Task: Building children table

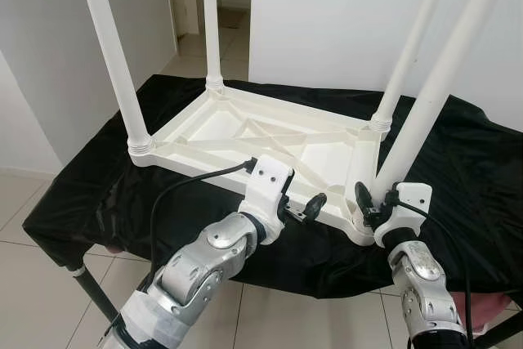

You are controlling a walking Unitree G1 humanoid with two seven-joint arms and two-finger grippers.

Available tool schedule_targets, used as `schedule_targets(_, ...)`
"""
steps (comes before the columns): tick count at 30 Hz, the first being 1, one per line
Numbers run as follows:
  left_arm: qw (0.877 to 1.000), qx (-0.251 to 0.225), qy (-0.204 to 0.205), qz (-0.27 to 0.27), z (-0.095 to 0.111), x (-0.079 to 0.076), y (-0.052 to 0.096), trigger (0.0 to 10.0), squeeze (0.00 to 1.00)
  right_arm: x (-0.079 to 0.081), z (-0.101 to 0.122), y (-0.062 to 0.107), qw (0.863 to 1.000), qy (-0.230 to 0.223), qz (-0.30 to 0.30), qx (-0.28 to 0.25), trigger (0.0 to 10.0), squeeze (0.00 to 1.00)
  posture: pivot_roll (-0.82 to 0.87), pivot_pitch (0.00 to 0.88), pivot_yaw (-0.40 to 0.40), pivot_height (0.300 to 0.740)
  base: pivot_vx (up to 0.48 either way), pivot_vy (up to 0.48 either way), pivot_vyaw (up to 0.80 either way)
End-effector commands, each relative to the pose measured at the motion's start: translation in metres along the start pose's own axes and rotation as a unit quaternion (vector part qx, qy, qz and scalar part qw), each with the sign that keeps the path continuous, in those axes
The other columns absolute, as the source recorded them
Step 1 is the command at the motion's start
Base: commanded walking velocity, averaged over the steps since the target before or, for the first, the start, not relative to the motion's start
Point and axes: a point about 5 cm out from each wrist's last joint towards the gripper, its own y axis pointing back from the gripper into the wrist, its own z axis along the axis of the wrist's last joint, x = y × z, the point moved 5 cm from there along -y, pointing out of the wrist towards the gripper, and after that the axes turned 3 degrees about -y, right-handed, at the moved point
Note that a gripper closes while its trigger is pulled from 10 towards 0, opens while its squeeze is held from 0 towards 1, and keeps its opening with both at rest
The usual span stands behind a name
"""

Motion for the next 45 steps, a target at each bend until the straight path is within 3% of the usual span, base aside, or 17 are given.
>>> schedule_targets(1,0.996,-0.004,-0.005,-0.085,0.004,-0.018,0.001,10.0,0.00,0.001,-0.058,0.019,0.993,-0.041,-0.012,0.114,10.0,0.00,0.00,0.131,0.006,0.740,0.000,0.000,0.00)
schedule_targets(5,0.996,-0.005,-0.005,-0.085,0.004,-0.018,0.001,10.0,0.00,0.005,-0.058,0.020,0.994,-0.028,-0.002,0.109,10.0,0.00,0.00,0.131,0.006,0.740,0.000,0.000,0.00)
schedule_targets(9,0.996,-0.005,-0.004,-0.085,0.005,-0.018,0.001,10.0,0.00,0.022,-0.054,0.028,0.995,0.010,0.052,0.080,10.0,0.00,0.00,0.132,0.006,0.740,0.000,0.000,0.00)
schedule_targets(22,0.996,-0.005,-0.004,-0.084,0.006,-0.017,0.001,10.0,0.00,0.032,-0.067,0.044,0.993,0.030,0.088,0.079,10.0,0.00,0.00,0.136,0.010,0.740,0.000,0.000,0.00)
schedule_targets(27,0.996,-0.005,-0.004,-0.085,0.006,-0.017,0.001,10.0,0.00,0.032,-0.066,0.041,0.992,0.029,0.089,0.083,10.0,0.00,0.00,0.136,0.012,0.740,0.000,0.000,0.00)
schedule_targets(28,0.996,-0.006,-0.005,-0.085,0.007,-0.017,0.001,10.0,0.00,0.029,-0.069,0.037,0.991,0.029,0.079,0.105,10.0,0.00,0.00,0.138,0.013,0.740,0.000,0.000,0.00)
schedule_targets(35,0.996,-0.007,-0.005,-0.084,0.008,-0.017,0.001,10.0,0.00,0.029,-0.065,0.024,0.988,0.034,0.075,0.133,10.0,0.00,0.00,0.135,0.011,0.740,0.000,0.000,0.00)
schedule_targets(45,0.997,-0.009,-0.005,-0.082,0.009,-0.017,0.001,10.0,0.00,0.036,-0.059,0.021,0.988,0.038,0.082,0.124,10.0,0.00,0.01,0.135,0.004,0.740,0.000,0.000,0.00)
